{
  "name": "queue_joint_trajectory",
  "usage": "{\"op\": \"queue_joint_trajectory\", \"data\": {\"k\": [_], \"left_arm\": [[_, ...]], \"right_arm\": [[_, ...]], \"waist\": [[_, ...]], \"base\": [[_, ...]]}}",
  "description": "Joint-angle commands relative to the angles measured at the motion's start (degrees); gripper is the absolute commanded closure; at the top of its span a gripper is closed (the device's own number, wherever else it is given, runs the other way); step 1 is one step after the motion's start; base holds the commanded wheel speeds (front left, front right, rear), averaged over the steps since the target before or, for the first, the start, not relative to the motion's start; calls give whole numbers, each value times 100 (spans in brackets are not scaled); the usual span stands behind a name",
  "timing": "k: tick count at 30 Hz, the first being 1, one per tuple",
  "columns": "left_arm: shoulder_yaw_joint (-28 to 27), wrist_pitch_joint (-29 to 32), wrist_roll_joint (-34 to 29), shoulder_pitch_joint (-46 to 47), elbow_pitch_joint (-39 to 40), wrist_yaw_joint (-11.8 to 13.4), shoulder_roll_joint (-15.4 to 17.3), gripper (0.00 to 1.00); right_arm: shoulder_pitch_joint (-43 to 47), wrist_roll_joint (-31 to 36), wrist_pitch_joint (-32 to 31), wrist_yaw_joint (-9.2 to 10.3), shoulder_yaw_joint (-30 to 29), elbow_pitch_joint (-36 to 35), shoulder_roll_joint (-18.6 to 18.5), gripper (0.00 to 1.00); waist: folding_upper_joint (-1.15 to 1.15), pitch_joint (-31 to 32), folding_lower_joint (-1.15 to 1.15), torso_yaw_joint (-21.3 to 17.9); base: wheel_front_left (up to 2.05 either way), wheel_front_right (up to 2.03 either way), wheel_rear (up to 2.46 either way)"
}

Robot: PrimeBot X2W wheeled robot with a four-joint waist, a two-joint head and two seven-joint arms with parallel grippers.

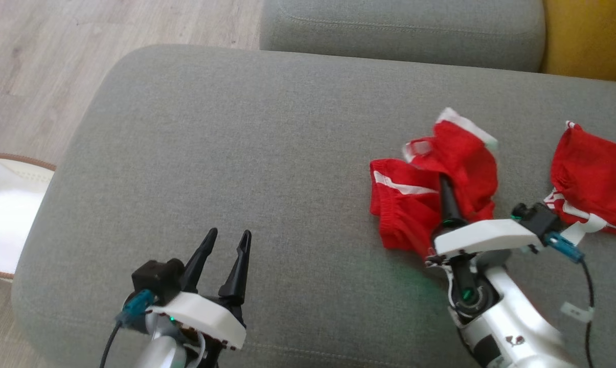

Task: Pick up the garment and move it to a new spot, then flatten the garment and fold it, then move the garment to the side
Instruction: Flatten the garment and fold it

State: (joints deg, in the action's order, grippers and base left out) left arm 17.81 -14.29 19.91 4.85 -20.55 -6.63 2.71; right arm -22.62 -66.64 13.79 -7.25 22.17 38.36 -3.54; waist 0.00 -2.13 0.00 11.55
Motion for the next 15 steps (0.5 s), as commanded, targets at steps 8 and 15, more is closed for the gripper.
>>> {"op": "queue_joint_trajectory", "data": {"k": [8, 15], "left_arm": [[-148, -71, 7, 144, 104, -1, 17, 0], [-64, -71, 56, 180, 78, 25, 17, 0]], "right_arm": [[-108, -76, 87, -24, 787, -280, 66, 100], [-149, 86, 7, -24, 1275, -88, 66, 0]], "waist": [[0, 31, 0, 106], [0, -1, 0, 190]], "base": [[0, 0, 0], [0, 0, 0]]}}
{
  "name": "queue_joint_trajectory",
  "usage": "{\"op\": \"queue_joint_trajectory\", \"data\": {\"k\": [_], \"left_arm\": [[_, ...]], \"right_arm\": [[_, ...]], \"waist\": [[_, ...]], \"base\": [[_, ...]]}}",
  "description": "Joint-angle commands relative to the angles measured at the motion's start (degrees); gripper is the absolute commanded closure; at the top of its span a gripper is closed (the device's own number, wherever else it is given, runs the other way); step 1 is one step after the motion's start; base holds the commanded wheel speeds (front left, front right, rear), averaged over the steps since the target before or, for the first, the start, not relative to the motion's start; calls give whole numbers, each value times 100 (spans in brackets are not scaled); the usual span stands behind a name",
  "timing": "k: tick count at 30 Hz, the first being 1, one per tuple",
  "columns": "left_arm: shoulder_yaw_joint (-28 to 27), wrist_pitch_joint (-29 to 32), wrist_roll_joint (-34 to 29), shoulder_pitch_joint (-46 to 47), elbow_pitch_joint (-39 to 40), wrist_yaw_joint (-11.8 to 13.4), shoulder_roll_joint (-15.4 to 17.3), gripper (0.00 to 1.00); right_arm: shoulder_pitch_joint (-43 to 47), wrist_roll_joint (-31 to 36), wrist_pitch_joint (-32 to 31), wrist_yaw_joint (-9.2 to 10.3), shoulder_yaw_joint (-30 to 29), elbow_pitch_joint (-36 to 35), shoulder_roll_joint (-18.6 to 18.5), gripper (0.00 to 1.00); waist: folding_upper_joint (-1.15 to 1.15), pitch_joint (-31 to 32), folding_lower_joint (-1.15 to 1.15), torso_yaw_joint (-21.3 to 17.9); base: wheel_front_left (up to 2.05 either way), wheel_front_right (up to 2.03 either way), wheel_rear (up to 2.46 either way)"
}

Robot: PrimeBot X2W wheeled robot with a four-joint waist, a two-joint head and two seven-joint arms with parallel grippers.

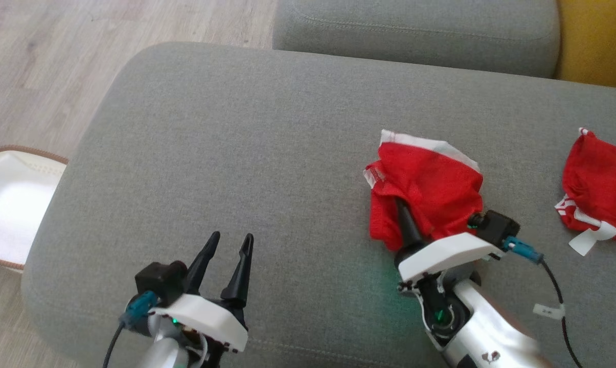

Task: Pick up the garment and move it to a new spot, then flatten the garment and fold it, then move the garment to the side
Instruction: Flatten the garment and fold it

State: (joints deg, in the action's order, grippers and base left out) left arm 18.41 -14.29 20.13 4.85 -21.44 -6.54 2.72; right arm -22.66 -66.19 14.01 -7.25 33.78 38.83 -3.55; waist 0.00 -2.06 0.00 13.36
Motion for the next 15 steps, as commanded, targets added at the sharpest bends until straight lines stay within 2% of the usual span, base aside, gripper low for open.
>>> {"op": "queue_joint_trajectory", "data": {"k": [1, 15], "left_arm": [[-110, -71, 43, 191, 170, 21, 16, 0], [-38, -71, 121, 293, 184, 60, 16, 0]], "right_arm": [[-157, 66, -39, -24, 176, -86, 67, 0], [-333, 83, -471, -24, 1023, 401, 67, 0]], "waist": [[0, -21, 0, 19], [0, -176, 0, 132]], "base": [[0, 0, 0], [0, 0, 0]]}}
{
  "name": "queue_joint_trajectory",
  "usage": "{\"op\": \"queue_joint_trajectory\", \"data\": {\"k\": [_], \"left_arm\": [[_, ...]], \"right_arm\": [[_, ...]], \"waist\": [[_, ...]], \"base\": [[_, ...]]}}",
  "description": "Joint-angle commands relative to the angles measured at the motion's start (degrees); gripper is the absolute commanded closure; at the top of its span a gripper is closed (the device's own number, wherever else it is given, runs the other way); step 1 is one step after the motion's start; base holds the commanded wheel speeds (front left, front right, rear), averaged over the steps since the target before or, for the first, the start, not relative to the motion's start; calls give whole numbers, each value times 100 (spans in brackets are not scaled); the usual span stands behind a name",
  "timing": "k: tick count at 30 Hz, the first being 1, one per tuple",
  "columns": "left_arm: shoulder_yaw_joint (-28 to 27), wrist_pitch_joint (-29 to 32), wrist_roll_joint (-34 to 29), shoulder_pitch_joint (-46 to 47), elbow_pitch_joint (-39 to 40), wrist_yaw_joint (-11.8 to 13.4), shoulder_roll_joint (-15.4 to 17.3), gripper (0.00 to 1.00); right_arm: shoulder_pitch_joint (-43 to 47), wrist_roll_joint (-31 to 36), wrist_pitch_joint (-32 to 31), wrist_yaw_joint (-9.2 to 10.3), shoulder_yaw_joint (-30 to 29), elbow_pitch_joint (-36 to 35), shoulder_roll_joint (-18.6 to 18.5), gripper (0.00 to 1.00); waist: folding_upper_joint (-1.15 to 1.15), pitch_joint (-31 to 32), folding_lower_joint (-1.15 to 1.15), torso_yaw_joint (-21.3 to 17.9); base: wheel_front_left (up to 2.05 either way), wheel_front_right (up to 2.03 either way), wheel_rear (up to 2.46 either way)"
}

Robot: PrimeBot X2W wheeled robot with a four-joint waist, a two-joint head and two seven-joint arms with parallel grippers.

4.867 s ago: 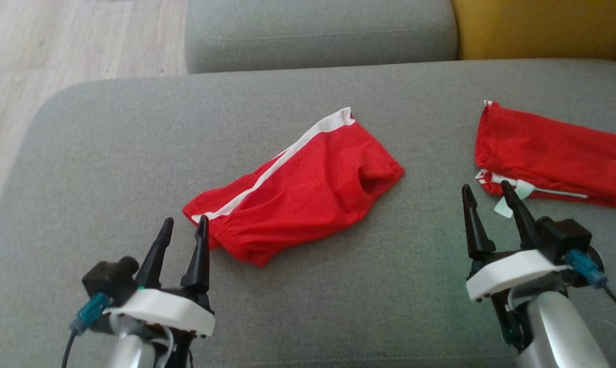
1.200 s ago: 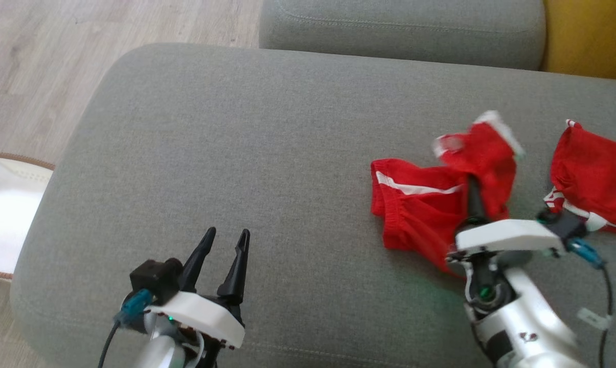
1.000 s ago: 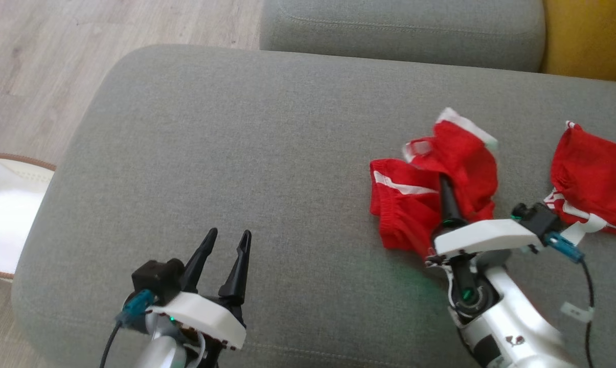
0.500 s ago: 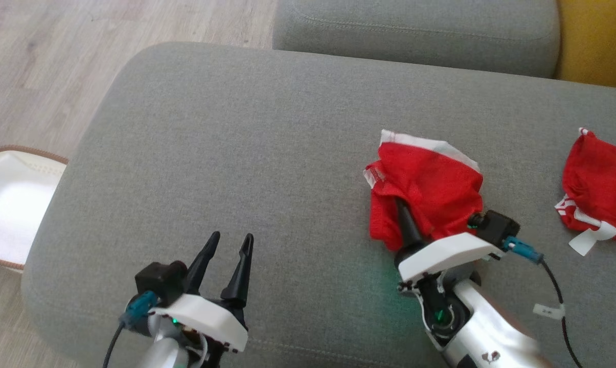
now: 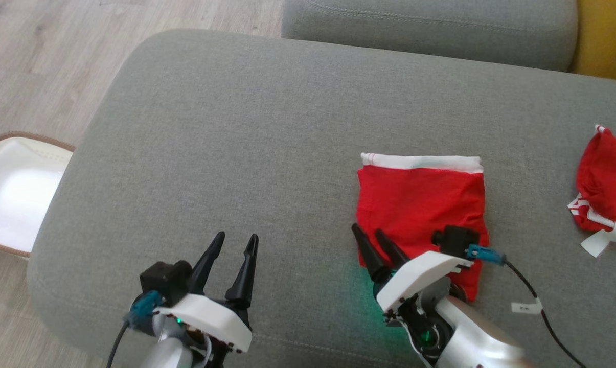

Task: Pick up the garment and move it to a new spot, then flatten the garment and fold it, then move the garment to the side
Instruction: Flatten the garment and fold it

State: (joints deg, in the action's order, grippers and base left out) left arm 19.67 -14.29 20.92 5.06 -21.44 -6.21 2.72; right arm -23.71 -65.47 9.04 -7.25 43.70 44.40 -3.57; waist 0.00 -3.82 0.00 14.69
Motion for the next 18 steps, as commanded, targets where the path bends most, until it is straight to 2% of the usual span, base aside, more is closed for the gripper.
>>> {"op": "queue_joint_trajectory", "data": {"k": [1, 10, 14, 18], "left_arm": [[-154, -71, 50, 279, 184, 32, 16, 0], [-214, -71, 82, 273, 153, 58, 16, 0], [-262, -71, 86, 250, 178, 67, 16, 0], [-375, -71, 91, 236, 309, 70, 16, 0]], "right_arm": [[-248, 6, 14, -24, 76, -120, 69, 0], [-460, 9, 196, -24, 236, 150, 69, 0], [-621, 184, 385, -24, 62, 292, 69, 0], [-813, 640, 528, -24, -217, 417, -24, 0]], "waist": [[0, -4, 0, 4], [0, 43, 0, -96], [0, 115, 0, -239], [0, 187, 0, -437]], "base": [[0, 0, 0], [0, 0, 0], [0, 0, 0], [0, 0, 0]]}}
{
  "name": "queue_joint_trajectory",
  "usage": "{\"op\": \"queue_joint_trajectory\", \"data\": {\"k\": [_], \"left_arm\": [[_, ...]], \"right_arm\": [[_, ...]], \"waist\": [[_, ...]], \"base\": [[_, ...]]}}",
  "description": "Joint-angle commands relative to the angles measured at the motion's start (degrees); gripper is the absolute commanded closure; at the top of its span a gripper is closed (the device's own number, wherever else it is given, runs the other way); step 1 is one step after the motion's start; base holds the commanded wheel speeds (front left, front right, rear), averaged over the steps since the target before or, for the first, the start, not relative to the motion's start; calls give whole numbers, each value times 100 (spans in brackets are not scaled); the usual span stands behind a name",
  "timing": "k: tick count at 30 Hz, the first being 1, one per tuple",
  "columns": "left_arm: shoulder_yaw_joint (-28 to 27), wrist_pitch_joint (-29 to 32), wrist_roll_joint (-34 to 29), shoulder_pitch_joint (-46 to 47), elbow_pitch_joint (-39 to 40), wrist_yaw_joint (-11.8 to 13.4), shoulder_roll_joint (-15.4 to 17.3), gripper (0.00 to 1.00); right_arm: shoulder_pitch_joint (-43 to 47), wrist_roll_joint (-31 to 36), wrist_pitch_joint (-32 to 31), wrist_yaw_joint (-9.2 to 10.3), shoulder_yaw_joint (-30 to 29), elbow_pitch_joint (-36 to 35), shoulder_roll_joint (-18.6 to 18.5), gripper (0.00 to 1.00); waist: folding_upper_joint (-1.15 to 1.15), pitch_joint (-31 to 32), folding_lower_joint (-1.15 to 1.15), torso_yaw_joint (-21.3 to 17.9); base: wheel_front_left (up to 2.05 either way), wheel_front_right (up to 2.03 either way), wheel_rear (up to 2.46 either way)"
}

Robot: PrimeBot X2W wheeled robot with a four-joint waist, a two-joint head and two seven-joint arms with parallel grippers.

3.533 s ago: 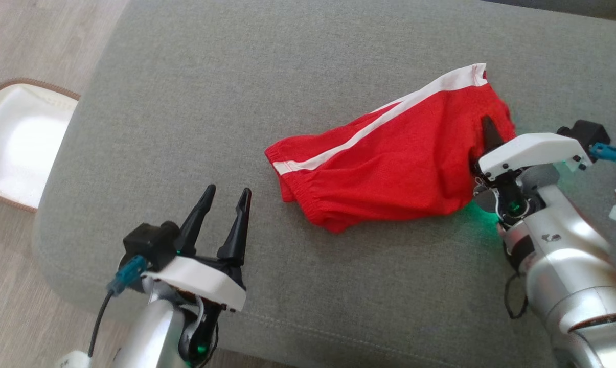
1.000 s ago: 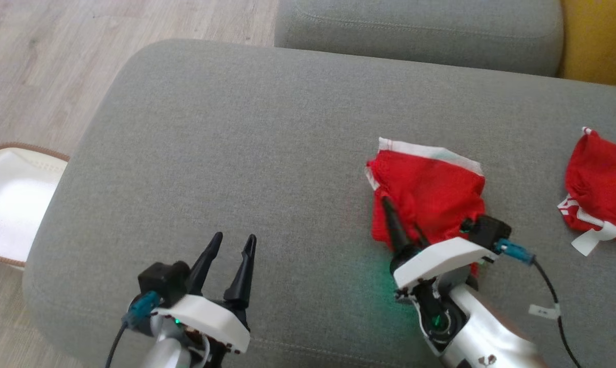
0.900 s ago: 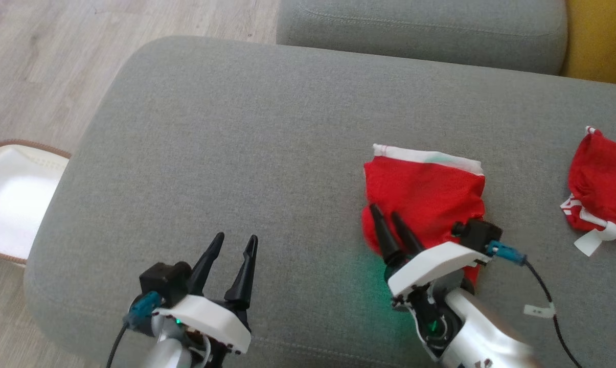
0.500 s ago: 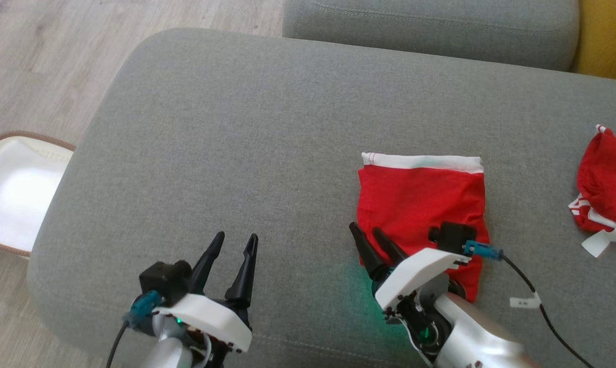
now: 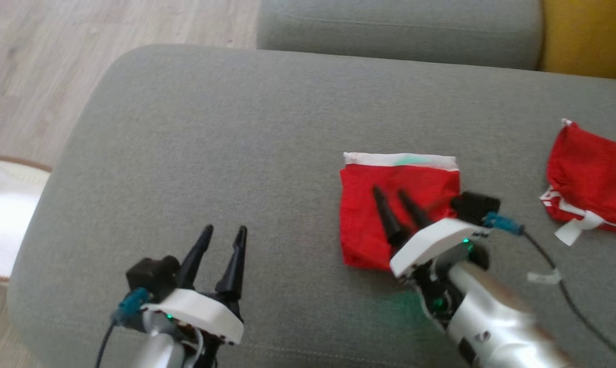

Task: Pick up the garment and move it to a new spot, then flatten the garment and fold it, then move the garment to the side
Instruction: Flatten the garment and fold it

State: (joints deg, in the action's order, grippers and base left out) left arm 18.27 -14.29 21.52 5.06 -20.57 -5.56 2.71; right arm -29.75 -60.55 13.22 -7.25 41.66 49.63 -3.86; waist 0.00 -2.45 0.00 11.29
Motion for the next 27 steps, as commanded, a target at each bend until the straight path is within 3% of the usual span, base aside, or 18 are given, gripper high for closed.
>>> {"op": "queue_joint_trajectory", "data": {"k": [1, 4, 8, 13, 16, 22, 27], "left_arm": [[-273, -71, 29, 233, 269, 9, 17, 0], [-432, -71, 71, 247, 482, 25, 17, 0], [-623, -71, 163, 264, 863, 25, 17, 0], [-738, -71, 204, 265, 1252, 31, 17, 0], [-771, -71, 205, 228, 1347, 52, 17, 0], [-799, -71, 164, 126, 1358, 55, 17, 0], [-868, -71, 139, -1, 1268, 32, 17, 0]], "right_arm": [[-254, 336, 135, -24, -88, -88, -59, 0], [-360, 1012, 171, -24, -520, -109, -281, 0], [-145, 2430, 175, -24, -1574, -633, -487, 0], [746, 4126, 176, -24, -3026, -1695, -245, 0], [1308, 4940, 177, -24, -3594, -2358, -49, 0], [2012, 5518, 177, -24, -3995, -3034, 88, 0], [2363, 5264, 177, -24, -3928, -3298, 96, 0]], "waist": [[0, 66, 0, -152], [0, 101, 0, -324], [0, 131, 0, -555], [0, 140, 0, -766], [0, 154, 0, -868], [0, 181, 0, -989], [0, 172, 0, -1059]], "base": [[0, 0, 0], [0, 0, 0], [0, 0, 0], [0, 0, 0], [0, 0, 0], [0, 0, 0], [0, 0, 0]]}}
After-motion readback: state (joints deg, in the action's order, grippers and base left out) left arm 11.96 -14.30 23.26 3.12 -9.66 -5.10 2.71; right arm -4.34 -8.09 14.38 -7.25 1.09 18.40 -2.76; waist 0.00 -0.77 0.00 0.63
